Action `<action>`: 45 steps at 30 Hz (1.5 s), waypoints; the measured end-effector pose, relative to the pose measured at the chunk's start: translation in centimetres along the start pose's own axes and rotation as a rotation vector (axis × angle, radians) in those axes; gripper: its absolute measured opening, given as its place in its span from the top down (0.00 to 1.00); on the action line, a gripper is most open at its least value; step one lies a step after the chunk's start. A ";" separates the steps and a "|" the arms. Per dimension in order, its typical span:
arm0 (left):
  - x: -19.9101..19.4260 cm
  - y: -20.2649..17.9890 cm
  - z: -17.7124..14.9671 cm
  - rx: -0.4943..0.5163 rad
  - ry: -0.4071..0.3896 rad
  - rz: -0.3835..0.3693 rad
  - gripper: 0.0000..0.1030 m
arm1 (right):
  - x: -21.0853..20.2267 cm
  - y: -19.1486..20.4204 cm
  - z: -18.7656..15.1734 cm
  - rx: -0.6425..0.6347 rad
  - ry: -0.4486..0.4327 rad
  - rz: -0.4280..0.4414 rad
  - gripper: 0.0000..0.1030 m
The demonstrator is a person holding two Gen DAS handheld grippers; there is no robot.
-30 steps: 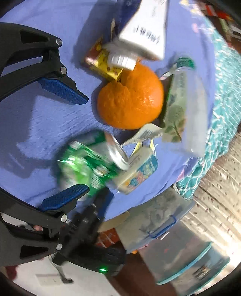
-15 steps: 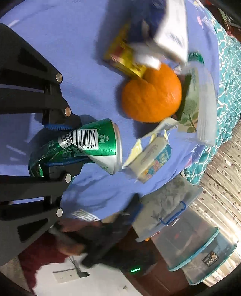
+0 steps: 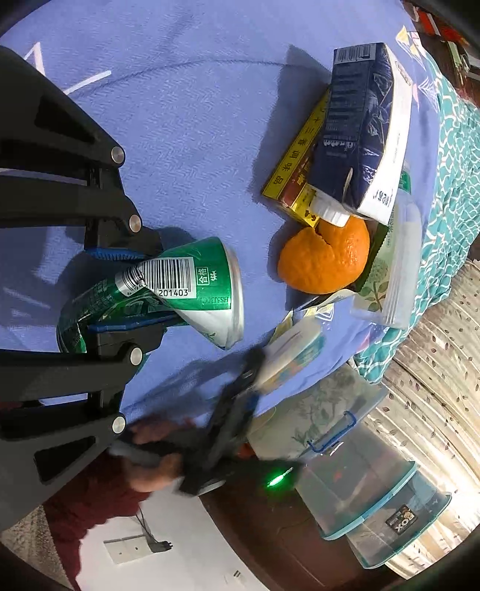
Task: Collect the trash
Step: 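Grasp the crushed green can with the left tool while the right grasps the white packaged block, then carry the can and block to the wastebasket and open both tools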
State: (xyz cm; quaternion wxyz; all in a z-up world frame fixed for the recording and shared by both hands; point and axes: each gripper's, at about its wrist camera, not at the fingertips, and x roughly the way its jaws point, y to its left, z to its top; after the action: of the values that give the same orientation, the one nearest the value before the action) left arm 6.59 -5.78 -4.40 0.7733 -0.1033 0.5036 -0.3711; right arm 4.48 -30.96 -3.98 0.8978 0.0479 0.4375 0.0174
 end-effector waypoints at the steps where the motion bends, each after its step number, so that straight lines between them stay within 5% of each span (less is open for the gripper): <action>1: 0.1 -0.1 0.0 0.001 0.000 -0.003 0.78 | -0.7 0.4 -1.0 0.005 -0.003 0.013 0.40; 5: 0.4 -0.3 -0.2 0.002 0.004 -0.019 0.78 | -3.8 2.8 -4.8 0.008 -0.030 0.048 0.39; 9: 0.6 0.2 -0.3 -0.013 0.006 -0.011 0.74 | -5.3 5.5 -7.8 -0.028 -0.070 -0.011 0.37; 17: 0.0 1.1 -0.4 -0.055 -0.013 0.010 0.37 | -4.9 5.9 -7.8 -0.004 -0.064 -0.009 0.18; 29: 0.4 0.4 0.1 -0.055 -0.002 -0.016 0.36 | -4.3 6.5 -8.1 -0.016 -0.054 -0.005 0.14; 32: 0.7 0.2 0.1 -0.048 0.001 -0.017 0.44 | -4.3 6.7 -8.2 -0.021 -0.059 -0.015 0.21; 33: 0.9 0.2 0.1 -0.043 0.012 -0.020 0.60 | -4.4 6.7 -8.3 -0.028 -0.065 -0.032 0.41; 34: 1.2 0.1 0.1 -0.041 0.028 -0.033 0.71 | -4.7 6.7 -8.3 -0.033 -0.075 -0.030 0.42; 45: 1.4 -2.4 0.6 0.006 0.036 -0.072 0.85 | -6.9 3.9 -8.9 0.053 -0.150 -0.036 0.44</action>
State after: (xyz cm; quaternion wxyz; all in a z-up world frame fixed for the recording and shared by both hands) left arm 6.29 -8.49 -3.81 0.7506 -0.1122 0.5124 -0.4020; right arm -6.73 -26.96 -3.57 0.9266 0.0648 0.3701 -0.0139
